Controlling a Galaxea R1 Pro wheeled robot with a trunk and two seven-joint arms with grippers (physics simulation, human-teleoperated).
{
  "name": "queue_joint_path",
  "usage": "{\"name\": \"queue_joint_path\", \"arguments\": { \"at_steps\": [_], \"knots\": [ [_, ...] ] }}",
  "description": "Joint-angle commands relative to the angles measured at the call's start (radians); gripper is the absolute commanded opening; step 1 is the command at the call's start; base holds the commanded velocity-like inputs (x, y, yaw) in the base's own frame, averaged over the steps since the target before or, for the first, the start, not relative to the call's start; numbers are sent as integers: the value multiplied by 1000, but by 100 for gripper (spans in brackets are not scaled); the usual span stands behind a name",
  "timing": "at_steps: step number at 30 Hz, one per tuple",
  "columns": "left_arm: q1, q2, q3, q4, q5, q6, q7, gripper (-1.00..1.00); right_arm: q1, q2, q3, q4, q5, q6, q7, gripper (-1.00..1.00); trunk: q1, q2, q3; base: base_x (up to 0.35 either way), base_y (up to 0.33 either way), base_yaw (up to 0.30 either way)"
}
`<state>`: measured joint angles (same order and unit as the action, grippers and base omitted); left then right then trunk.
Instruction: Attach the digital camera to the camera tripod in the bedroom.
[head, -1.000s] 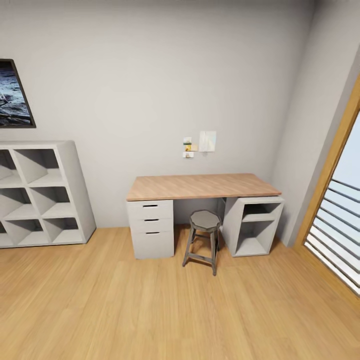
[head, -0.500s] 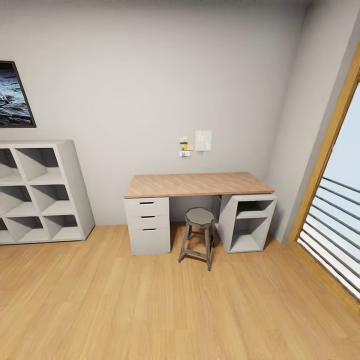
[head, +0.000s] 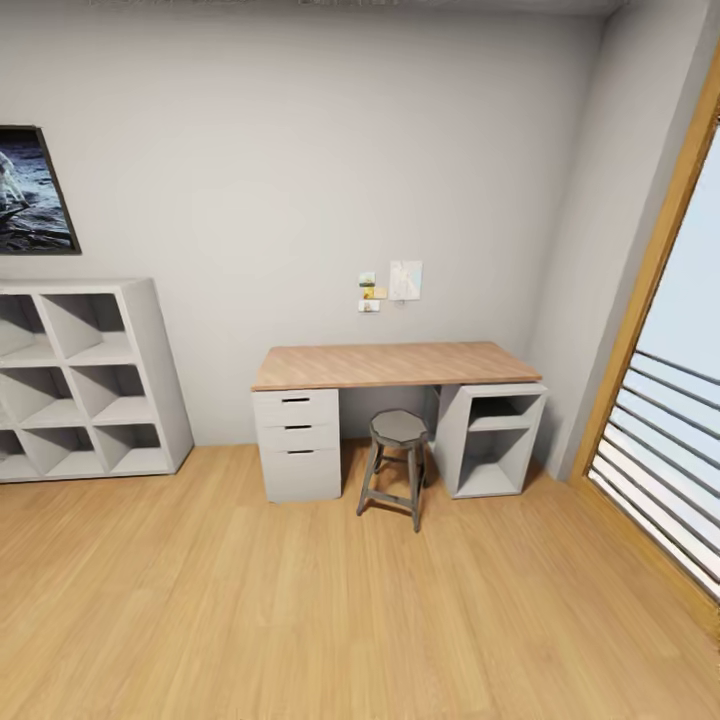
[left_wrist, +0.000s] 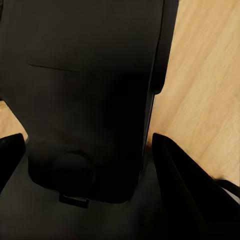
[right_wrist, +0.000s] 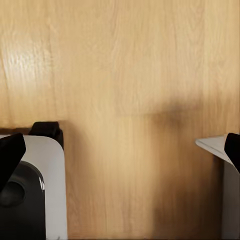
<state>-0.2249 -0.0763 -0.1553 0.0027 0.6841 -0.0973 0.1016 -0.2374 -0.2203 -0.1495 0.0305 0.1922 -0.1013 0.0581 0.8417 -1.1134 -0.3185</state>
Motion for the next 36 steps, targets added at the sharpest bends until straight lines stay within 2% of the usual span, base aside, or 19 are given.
{"name": "queue_joint_path", "arguments": {
  "at_steps": [1,7,12,36],
  "knots": [
    [-1,0,-9,0,5,-2,2,-100,-1,0,-9,3,9,-6,3,100,-1,-1,-1,-339,0,0],
    [-1,0,-9,0,5,-1,3,-100,-2,1,-9,3,9,-6,2,100,-1,-1,-1,-342,0,18],
    [-1,0,-9,0,5,1,3,-100,-1,1,-8,3,9,-6,2,100,-1,-1,-1,-250,0,218],
    [-1,0,-9,0,5,2,-1,-100,-1,-1,-8,3,10,-6,2,100,-1,-1,-1,-8,0,274]
  ]
}}
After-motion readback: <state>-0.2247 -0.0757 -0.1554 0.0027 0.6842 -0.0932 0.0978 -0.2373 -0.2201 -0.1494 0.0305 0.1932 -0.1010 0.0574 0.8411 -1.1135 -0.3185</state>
